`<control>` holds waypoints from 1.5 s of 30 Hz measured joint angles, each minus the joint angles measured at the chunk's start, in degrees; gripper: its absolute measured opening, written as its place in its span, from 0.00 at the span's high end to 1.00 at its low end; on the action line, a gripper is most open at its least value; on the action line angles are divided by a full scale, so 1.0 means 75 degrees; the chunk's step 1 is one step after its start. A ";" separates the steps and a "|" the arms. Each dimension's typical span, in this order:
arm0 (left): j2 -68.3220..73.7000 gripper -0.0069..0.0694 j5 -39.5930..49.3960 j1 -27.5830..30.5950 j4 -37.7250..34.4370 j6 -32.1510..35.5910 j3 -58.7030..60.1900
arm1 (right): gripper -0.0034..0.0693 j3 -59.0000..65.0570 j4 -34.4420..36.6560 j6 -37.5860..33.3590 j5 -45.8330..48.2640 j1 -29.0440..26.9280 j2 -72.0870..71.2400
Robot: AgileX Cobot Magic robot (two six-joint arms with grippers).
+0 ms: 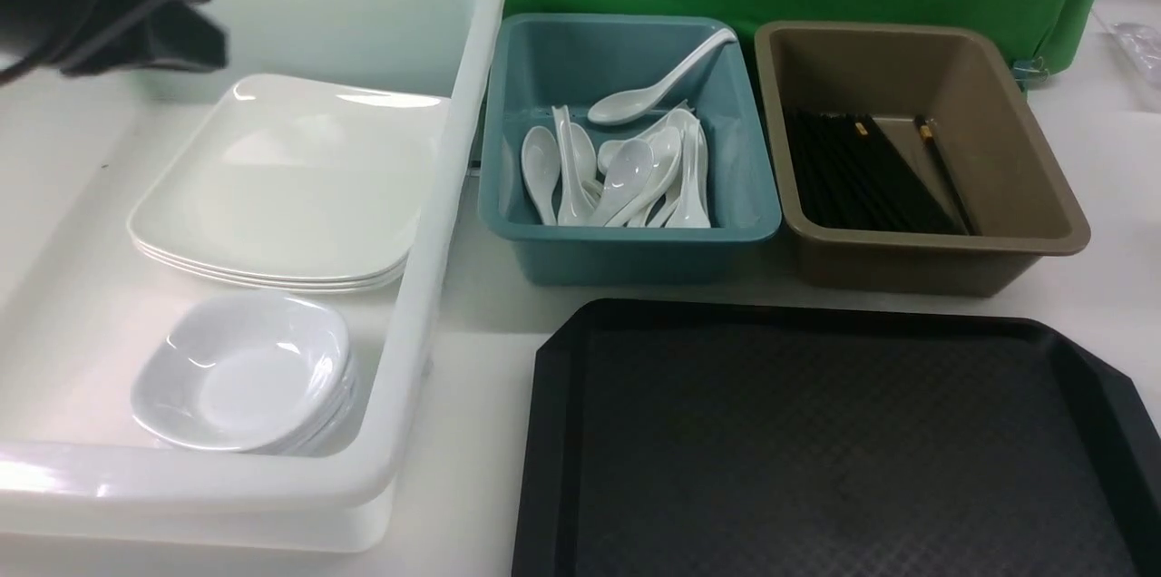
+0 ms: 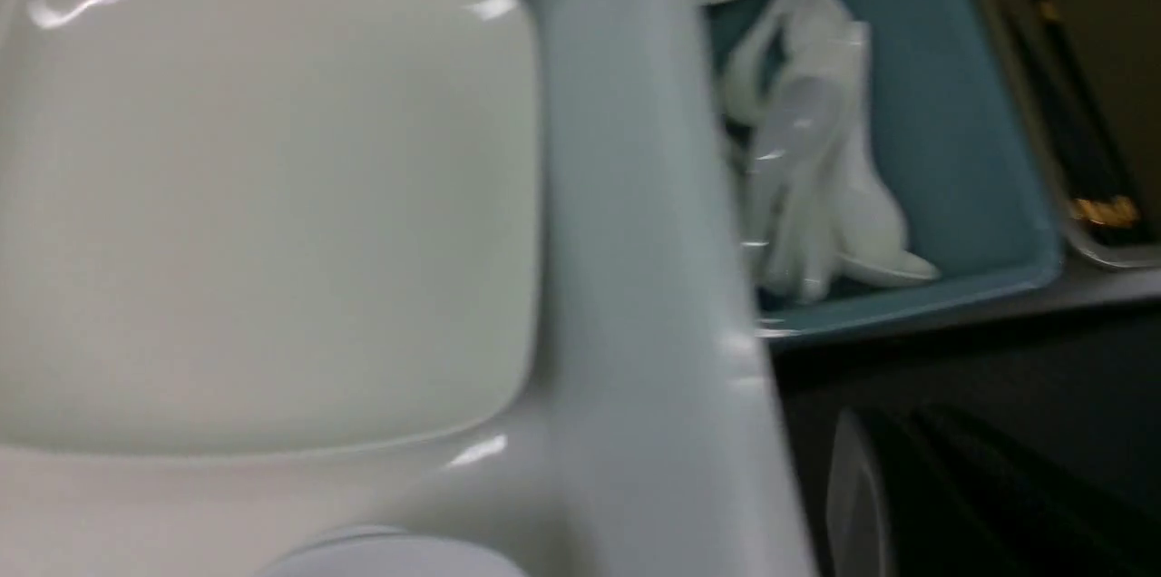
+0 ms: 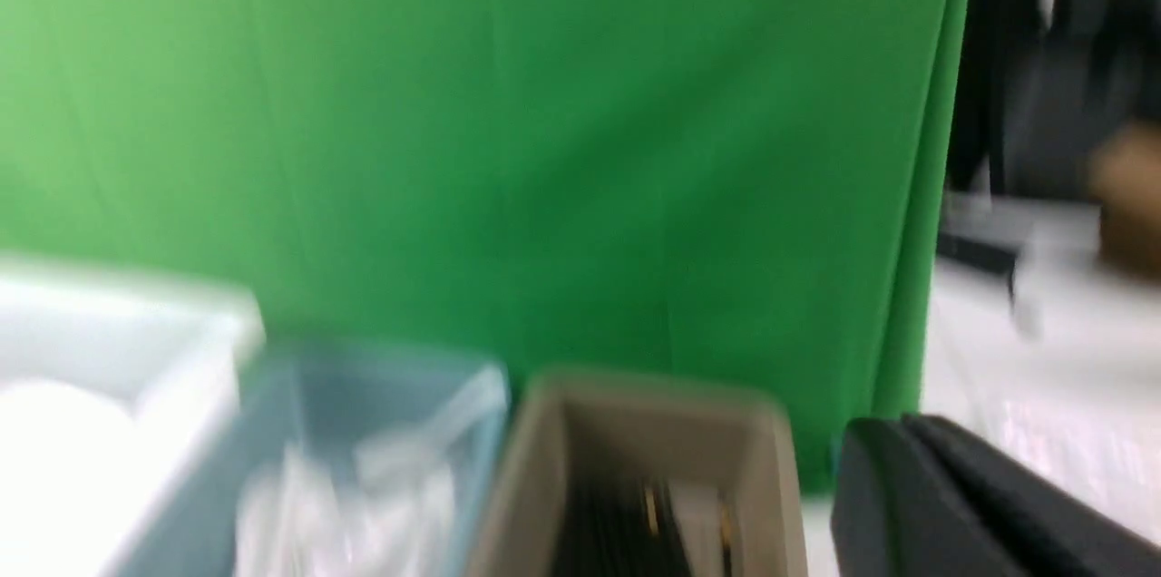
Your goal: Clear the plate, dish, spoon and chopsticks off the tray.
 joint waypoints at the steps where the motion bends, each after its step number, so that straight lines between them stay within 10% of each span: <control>1: -0.0317 0.91 -0.0113 -0.0273 -0.0024 0.0018 0.0187 | 0.93 0.0361 0.0000 0.0010 -0.0406 0.0000 -0.0381; 9: -0.3527 0.91 -0.1757 -0.2058 -0.0069 -0.0342 0.2718 | 0.93 0.2539 0.0000 0.0363 -0.2707 0.0000 -0.2419; 21: -0.7754 0.90 -0.3946 -0.2275 -0.0036 -0.1457 0.6657 | 0.91 0.2871 0.0000 0.0394 -0.3098 0.0000 -0.2754; 45: -0.8109 0.89 -0.4123 -0.2275 0.1196 -0.1545 0.7214 | 0.82 0.2886 0.0000 0.0394 -0.3098 0.0000 -0.2754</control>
